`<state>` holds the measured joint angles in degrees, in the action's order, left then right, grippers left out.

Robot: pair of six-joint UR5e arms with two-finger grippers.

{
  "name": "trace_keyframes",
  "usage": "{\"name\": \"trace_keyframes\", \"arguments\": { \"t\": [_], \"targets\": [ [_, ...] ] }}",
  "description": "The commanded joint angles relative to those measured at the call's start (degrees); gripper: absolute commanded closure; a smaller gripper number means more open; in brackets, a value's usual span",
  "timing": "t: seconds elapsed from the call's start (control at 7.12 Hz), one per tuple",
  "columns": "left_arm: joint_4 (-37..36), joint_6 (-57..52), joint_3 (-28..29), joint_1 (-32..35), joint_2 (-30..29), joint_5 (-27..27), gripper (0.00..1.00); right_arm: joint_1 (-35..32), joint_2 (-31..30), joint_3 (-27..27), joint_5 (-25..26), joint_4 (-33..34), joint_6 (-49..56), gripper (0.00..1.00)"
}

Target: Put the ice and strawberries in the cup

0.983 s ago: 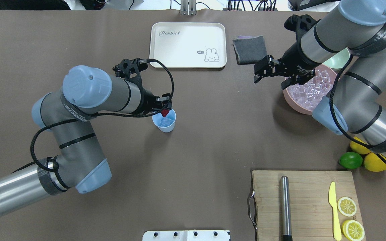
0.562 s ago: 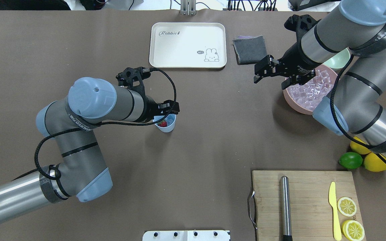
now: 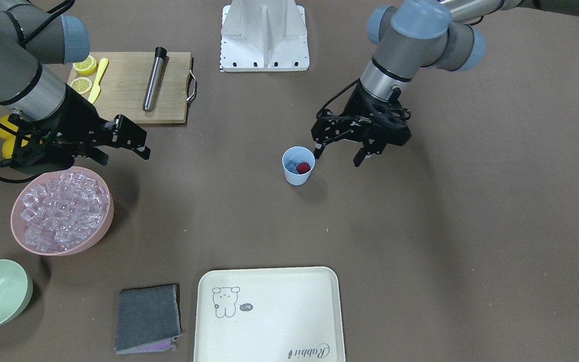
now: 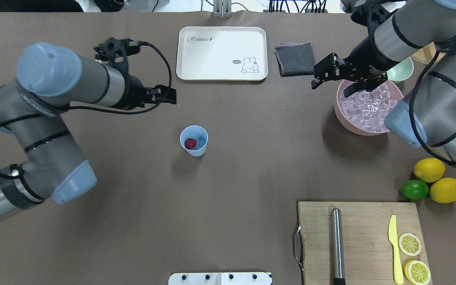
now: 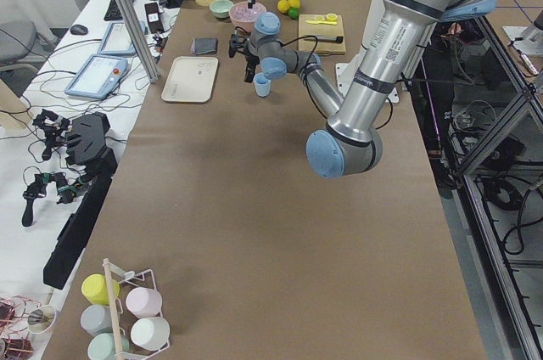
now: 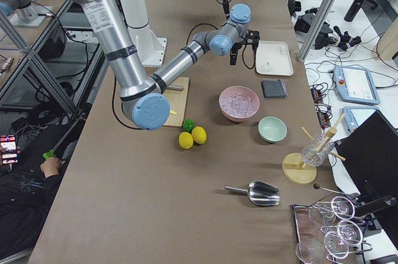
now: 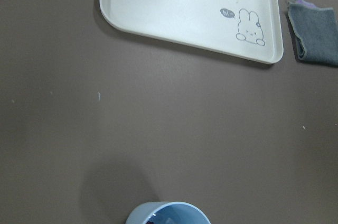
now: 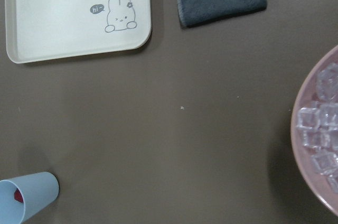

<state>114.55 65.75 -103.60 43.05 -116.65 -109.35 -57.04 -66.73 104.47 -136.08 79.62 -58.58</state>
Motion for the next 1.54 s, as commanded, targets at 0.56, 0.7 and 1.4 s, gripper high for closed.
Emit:
{"name": "trace_keyframes", "arguments": {
  "t": [0.56,0.7,1.4],
  "targets": [
    [1.03,-50.52,3.72,36.97,23.66,-9.65,0.02,-25.7,-18.26,-2.34,13.97,17.57,57.45,0.01],
    [1.29,-53.5,7.85,39.63,23.84,-6.61,0.02,-29.93,-17.74,-3.56,18.96,24.38,67.53,0.01],
    [0.15,-61.41,14.48,49.67,30.24,-24.15,0.02,-35.67,-27.05,-6.46,9.96,19.17,68.51,0.01]
  ]
}}
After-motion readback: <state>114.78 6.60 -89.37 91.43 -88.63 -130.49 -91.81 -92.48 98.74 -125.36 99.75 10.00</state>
